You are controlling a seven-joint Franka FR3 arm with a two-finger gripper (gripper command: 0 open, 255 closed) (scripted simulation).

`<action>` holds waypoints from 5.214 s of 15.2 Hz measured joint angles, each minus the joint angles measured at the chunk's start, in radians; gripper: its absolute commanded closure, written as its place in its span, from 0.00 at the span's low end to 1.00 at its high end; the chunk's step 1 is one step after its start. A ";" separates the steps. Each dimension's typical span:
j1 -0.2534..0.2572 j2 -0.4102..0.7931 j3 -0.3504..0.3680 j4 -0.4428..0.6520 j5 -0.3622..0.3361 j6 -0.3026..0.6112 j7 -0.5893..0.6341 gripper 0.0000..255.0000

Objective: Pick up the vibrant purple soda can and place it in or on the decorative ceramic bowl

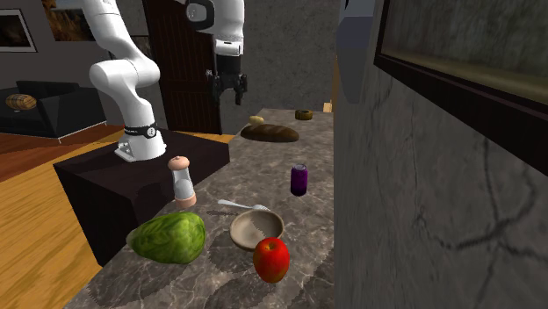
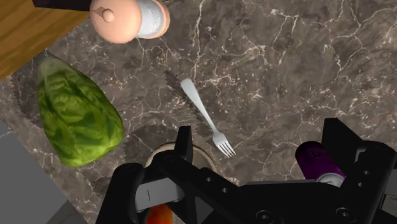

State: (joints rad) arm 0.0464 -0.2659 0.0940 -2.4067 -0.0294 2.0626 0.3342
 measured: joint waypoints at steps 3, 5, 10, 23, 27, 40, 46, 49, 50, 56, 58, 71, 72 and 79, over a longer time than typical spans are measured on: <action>0.006 0.124 0.016 0.035 -0.003 0.096 0.035 0.00; 0.008 0.194 0.022 0.073 -0.008 0.135 0.053 0.00; 0.020 0.381 0.033 0.180 -0.027 0.228 0.103 0.00; 0.087 0.881 0.022 0.616 -0.077 0.329 0.208 0.00; 0.096 0.973 0.016 0.694 -0.082 0.348 0.215 0.00; 0.102 1.035 0.010 0.720 -0.088 0.387 0.219 1.00; 0.102 1.035 0.010 0.720 -0.088 0.387 0.219 1.00; 0.102 1.035 0.010 0.720 -0.088 0.387 0.219 1.00; 0.101 1.032 0.010 0.719 -0.088 0.383 0.218 1.00; 0.097 0.974 0.016 0.704 -0.082 0.340 0.215 1.00; 0.095 0.954 0.018 0.698 -0.079 0.327 0.214 1.00; 0.085 0.835 0.031 0.699 -0.062 0.206 0.202 1.00; 0.085 0.830 0.032 0.702 -0.061 0.198 0.201 1.00; -0.017 0.756 0.013 0.621 -0.040 0.207 0.076 1.00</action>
State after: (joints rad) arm 0.0297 0.4898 0.1068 -1.7856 -0.0699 2.2700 0.4098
